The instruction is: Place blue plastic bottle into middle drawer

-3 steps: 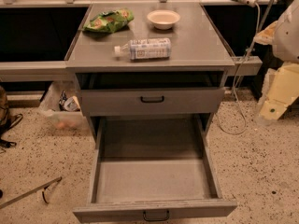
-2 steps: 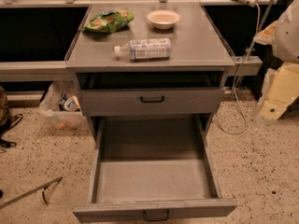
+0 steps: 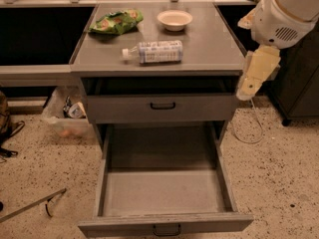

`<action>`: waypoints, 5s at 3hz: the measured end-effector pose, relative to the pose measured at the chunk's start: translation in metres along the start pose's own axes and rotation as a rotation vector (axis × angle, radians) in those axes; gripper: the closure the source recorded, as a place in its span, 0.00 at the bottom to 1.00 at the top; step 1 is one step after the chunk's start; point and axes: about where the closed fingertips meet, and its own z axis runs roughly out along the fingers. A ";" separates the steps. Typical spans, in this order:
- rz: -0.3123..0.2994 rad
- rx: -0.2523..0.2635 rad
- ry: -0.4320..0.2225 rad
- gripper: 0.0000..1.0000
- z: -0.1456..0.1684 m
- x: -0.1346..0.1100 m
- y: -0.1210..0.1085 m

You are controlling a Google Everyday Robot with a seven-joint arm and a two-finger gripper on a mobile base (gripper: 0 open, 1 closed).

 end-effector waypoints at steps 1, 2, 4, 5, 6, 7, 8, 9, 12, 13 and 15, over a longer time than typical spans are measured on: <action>-0.063 0.007 -0.059 0.00 0.032 -0.031 -0.044; -0.110 -0.006 -0.123 0.00 0.063 -0.072 -0.076; -0.137 0.018 -0.163 0.00 0.082 -0.089 -0.099; -0.200 0.038 -0.196 0.00 0.110 -0.116 -0.131; -0.252 0.043 -0.236 0.00 0.137 -0.145 -0.156; -0.288 0.029 -0.276 0.00 0.165 -0.174 -0.171; -0.280 -0.005 -0.286 0.00 0.192 -0.184 -0.177; -0.224 -0.041 -0.271 0.00 0.213 -0.180 -0.179; -0.122 -0.122 -0.243 0.19 0.247 -0.168 -0.172; -0.123 -0.122 -0.243 0.42 0.247 -0.168 -0.172; -0.213 0.022 -0.374 0.89 0.169 -0.168 -0.180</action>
Offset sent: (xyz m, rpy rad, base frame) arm 0.1456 0.1061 -0.0204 0.1133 -0.0428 0.2189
